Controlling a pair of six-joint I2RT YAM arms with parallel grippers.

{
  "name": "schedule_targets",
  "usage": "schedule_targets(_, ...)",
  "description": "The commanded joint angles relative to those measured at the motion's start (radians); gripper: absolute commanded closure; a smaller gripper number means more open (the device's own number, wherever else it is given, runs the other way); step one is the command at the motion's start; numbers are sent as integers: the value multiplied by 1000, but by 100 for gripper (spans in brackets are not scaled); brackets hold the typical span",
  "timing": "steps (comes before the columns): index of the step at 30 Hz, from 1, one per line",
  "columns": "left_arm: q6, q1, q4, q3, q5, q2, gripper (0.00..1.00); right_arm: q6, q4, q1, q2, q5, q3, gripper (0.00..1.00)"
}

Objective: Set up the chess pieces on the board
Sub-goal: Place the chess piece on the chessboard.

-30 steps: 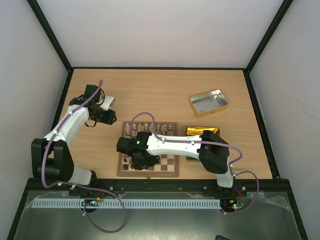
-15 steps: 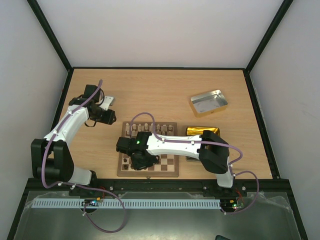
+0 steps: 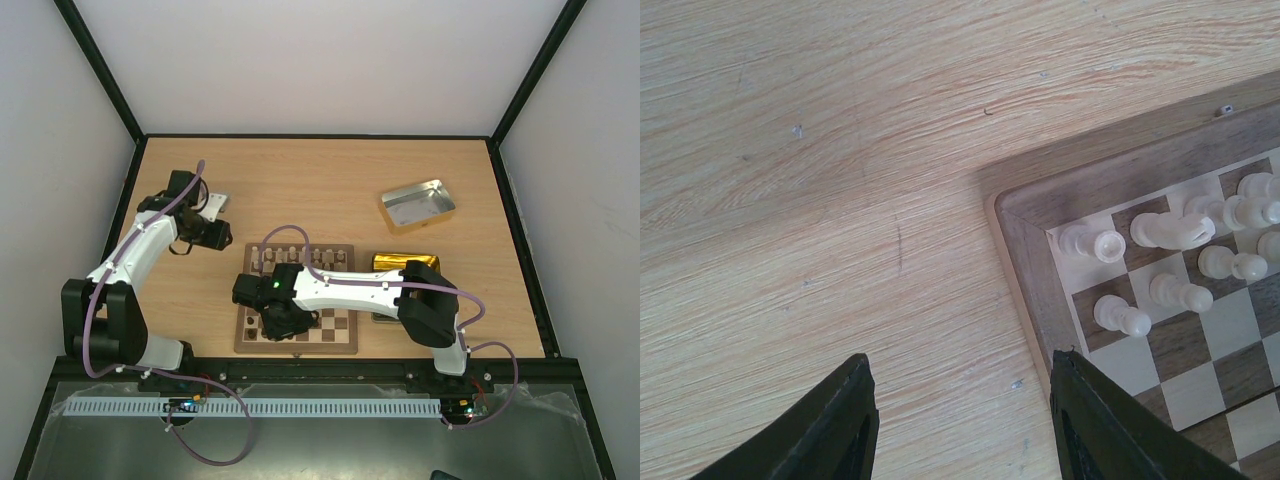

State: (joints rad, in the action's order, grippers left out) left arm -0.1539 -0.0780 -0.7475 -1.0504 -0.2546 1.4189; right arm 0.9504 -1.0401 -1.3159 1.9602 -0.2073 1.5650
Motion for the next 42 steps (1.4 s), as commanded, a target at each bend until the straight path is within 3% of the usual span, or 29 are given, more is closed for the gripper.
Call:
schedule_targets(1, -7, 4, -5, 10, -11, -25, 51, 4, -2, -5, -7, 9, 9, 70)
schedule_targets(20, -10, 5, -9, 10, -19, -26, 51, 13, -33, -3, -23, 38, 13, 68)
schedule_targets(34, -13, 5, -11, 10, -30, -29, 51, -14, -148, 19, -21, 84, 125, 68)
schedule_targets(38, -15, 6, -12, 11, -38, -29, 51, -31, -236, 71, -71, 121, 161, 68)
schedule_targets(42, -17, 5, -13, 11, -43, -29, 51, -26, -243, 197, -216, 143, 86, 69)
